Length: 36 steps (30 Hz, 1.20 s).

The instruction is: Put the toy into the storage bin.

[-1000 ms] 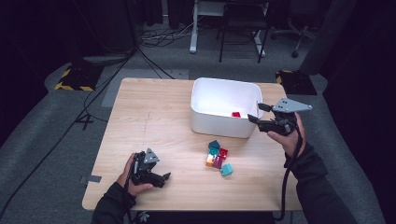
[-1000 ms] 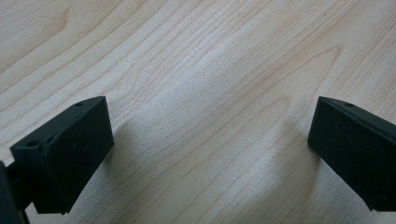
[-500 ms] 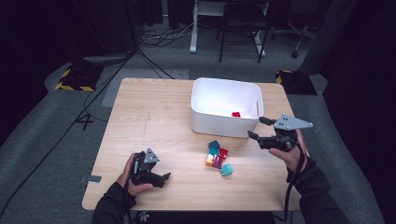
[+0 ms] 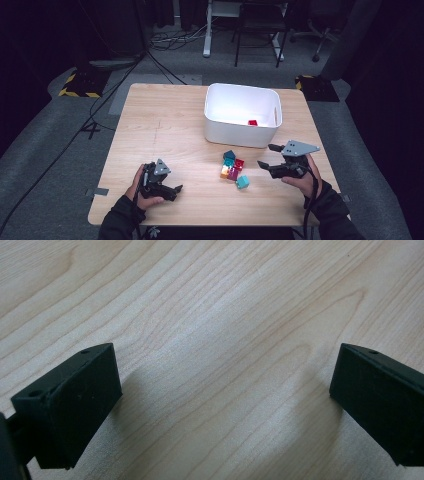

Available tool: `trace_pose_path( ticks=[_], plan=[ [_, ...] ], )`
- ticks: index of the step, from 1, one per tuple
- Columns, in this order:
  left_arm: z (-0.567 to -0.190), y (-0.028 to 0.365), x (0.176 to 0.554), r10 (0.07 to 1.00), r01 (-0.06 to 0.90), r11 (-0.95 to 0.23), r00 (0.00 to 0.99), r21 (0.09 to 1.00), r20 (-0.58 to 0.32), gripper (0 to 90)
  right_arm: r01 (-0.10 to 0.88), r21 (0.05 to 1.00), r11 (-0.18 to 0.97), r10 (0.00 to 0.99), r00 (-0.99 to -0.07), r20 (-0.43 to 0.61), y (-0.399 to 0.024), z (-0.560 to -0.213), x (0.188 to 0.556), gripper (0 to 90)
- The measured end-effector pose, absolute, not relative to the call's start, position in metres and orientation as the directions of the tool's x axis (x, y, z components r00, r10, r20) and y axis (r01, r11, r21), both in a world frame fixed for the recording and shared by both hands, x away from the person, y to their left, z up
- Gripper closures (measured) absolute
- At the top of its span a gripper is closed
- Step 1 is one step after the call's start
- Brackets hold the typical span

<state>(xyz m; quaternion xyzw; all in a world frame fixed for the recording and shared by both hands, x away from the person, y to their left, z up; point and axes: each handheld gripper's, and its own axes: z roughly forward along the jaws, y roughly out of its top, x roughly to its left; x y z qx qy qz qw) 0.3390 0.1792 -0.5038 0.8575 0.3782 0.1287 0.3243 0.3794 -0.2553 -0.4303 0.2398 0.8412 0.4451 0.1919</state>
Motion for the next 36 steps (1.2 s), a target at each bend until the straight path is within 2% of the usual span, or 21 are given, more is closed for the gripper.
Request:
trace_pose_path(
  ticks=[21, 30, 36],
  plan=[
    [-0.504, 0.179, 0.339, 0.732, 0.565, -0.503, 0.680, 0.654, -0.024, 0.4, 0.270, 0.801, 0.534, 0.503, -0.863, -0.044, -0.240, -0.480, 0.362, 27.1],
    [-0.504, 0.179, 0.339, 0.732, 0.565, -0.503, 0.680, 0.654, -0.024, 0.5, 0.252, 0.799, 0.546, 0.433, -0.901, -0.012, -0.229, -0.487, 0.360, 27.7],
    [-0.504, 0.179, 0.339, 0.732, 0.565, -0.503, 0.680, 0.654, -0.025, 0.4, 0.230, 0.783, 0.579, 0.402, -0.915, -0.028, -0.213, -0.494, 0.361, 28.5]
  ],
)
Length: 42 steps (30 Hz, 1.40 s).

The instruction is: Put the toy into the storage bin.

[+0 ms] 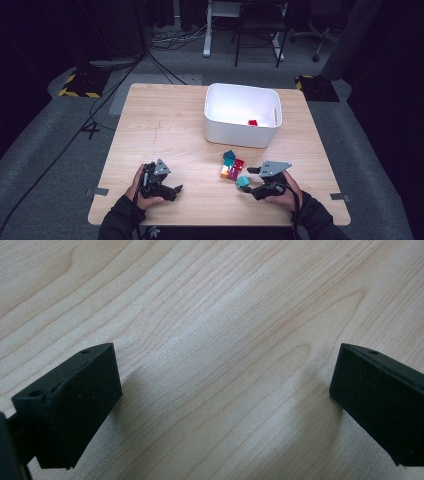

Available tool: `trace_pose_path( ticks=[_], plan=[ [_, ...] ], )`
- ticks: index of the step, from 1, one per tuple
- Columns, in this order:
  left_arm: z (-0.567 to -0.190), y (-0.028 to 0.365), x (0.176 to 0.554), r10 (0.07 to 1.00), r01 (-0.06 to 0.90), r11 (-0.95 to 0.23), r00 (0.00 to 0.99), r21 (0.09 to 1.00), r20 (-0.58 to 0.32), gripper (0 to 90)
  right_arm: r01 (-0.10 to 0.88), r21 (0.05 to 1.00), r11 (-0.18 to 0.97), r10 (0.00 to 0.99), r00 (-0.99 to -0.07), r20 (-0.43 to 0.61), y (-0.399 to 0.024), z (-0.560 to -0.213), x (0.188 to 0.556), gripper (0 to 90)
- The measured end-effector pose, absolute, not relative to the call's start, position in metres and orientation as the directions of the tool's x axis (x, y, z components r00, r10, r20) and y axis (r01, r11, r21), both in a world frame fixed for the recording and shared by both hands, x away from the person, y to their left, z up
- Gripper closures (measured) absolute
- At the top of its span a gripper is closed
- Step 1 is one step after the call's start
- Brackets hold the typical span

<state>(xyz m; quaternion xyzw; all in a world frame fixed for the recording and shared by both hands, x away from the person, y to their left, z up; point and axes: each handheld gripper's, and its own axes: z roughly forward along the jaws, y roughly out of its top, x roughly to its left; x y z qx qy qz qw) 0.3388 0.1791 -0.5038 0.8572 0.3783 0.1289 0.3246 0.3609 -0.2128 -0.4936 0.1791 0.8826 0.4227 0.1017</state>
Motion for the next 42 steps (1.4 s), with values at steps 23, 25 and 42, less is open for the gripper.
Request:
trace_pose_path(
  ticks=[23, 25, 42],
  plan=[
    [-0.504, 0.179, 0.339, 0.733, 0.567, -0.503, 0.680, 0.652, -0.025, 0.4, 0.262, 0.762, 0.592, 0.420, -0.907, -0.014, -0.201, -0.502, 0.358, 48.4],
    [-0.504, 0.179, 0.339, 0.732, 0.565, -0.504, 0.681, 0.653, -0.024, 0.4, 0.259, 0.768, 0.585, 0.426, -0.904, -0.020, -0.204, -0.502, 0.359, 48.5],
    [-0.504, 0.179, 0.339, 0.732, 0.565, -0.504, 0.681, 0.653, -0.025, 0.4, 0.276, 0.785, 0.555, 0.478, -0.878, -0.030, -0.229, -0.492, 0.365, 48.7]
  ],
)
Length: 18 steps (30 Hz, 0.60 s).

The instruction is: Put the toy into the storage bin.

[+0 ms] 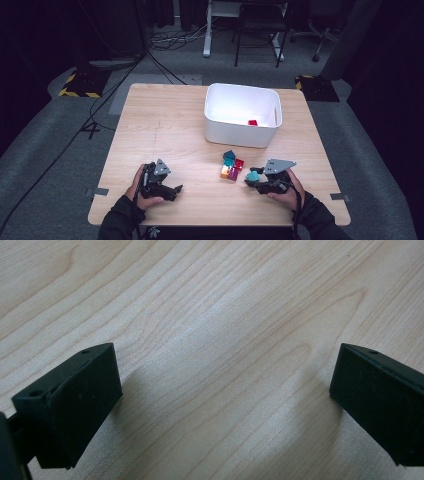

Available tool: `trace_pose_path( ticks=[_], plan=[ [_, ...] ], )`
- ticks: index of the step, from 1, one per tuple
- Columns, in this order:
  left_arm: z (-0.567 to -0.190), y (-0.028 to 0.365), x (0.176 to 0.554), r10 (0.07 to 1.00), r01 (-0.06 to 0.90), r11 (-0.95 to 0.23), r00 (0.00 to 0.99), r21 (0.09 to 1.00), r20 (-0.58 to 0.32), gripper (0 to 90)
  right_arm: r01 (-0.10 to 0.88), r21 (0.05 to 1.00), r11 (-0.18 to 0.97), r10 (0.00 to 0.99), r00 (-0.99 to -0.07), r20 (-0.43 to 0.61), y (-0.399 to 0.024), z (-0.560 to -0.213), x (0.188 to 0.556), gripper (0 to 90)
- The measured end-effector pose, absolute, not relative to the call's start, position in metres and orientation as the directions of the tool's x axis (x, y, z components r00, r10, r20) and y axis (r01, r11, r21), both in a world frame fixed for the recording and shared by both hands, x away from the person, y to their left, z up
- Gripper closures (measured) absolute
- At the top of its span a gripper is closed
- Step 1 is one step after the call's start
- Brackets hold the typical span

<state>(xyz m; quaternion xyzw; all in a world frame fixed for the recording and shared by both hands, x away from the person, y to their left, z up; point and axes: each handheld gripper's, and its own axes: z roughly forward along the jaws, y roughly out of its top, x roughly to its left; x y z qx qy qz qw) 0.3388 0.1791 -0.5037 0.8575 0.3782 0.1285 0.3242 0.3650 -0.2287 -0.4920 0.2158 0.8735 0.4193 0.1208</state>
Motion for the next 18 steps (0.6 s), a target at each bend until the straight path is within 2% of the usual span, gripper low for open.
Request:
trace_pose_path(
  ticks=[18],
  plan=[
    [-0.504, 0.179, 0.339, 0.733, 0.566, -0.503, 0.680, 0.653, -0.025, 0.4, 0.258, 0.837, 0.483, 0.555, -0.829, -0.065, -0.257, -0.451, 0.375, 48.8]
  ],
)
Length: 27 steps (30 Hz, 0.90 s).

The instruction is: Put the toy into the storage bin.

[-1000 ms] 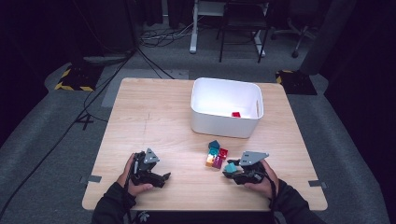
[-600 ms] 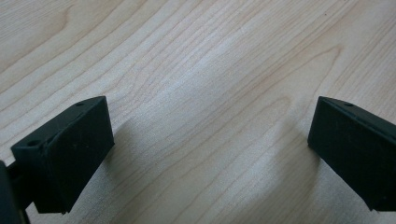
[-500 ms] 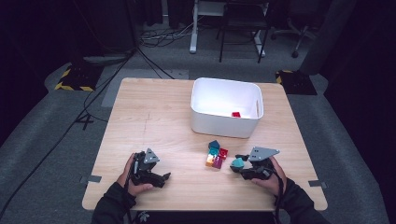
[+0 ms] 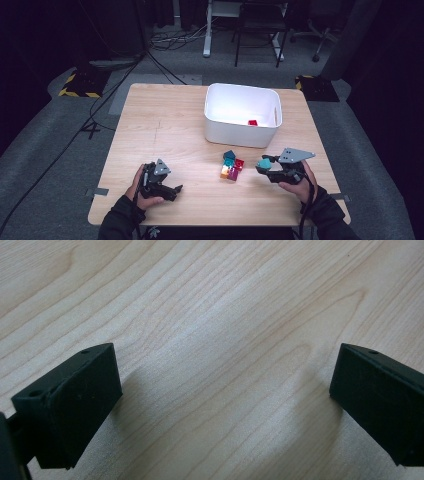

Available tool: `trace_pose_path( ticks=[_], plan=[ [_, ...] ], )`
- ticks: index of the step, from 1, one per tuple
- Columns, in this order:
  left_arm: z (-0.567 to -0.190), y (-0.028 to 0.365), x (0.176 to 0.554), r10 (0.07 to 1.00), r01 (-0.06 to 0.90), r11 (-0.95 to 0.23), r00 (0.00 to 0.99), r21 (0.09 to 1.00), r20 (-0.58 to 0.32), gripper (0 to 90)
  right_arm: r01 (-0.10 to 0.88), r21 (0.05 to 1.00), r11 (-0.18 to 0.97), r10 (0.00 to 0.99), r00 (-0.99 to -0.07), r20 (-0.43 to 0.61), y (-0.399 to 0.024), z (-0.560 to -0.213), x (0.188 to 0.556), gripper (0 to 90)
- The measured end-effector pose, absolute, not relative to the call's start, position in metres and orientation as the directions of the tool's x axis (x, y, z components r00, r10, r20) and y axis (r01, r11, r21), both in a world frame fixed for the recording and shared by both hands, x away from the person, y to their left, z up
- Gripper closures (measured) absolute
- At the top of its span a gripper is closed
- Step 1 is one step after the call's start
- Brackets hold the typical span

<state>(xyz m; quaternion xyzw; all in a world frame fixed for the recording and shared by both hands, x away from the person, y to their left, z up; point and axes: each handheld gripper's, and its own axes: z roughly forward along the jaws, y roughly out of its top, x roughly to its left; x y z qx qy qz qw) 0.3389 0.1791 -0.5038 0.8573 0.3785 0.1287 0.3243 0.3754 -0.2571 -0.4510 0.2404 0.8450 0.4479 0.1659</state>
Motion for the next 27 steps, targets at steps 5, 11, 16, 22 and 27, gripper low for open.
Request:
trace_pose_path(
  ticks=[5, 11, 16, 22, 27],
  plan=[
    [-0.504, 0.179, 0.339, 0.732, 0.565, -0.503, 0.681, 0.654, -0.024, 0.4, 0.253, 0.843, 0.474, 0.573, -0.816, -0.078, -0.261, -0.440, 0.378, 48.9],
    [-0.504, 0.179, 0.339, 0.733, 0.567, -0.503, 0.680, 0.652, -0.025, 0.3, 0.249, 0.854, 0.457, 0.588, -0.805, -0.080, -0.265, -0.427, 0.382, 48.9],
    [-0.504, 0.179, 0.339, 0.732, 0.566, -0.505, 0.680, 0.652, -0.024, 0.3, 0.243, 0.853, 0.461, 0.596, -0.797, -0.095, -0.265, -0.410, 0.389, 48.9],
    [-0.504, 0.179, 0.339, 0.732, 0.570, -0.501, 0.681, 0.651, -0.034, 0.3, 0.206, 0.868, 0.453, 0.607, -0.784, -0.131, -0.264, -0.383, 0.393, 48.9],
    [-0.504, 0.179, 0.339, 0.732, 0.571, -0.501, 0.681, 0.650, -0.035, 0.3, 0.184, 0.864, 0.469, 0.606, -0.778, -0.163, -0.260, -0.369, 0.404, 48.9]
  ],
)
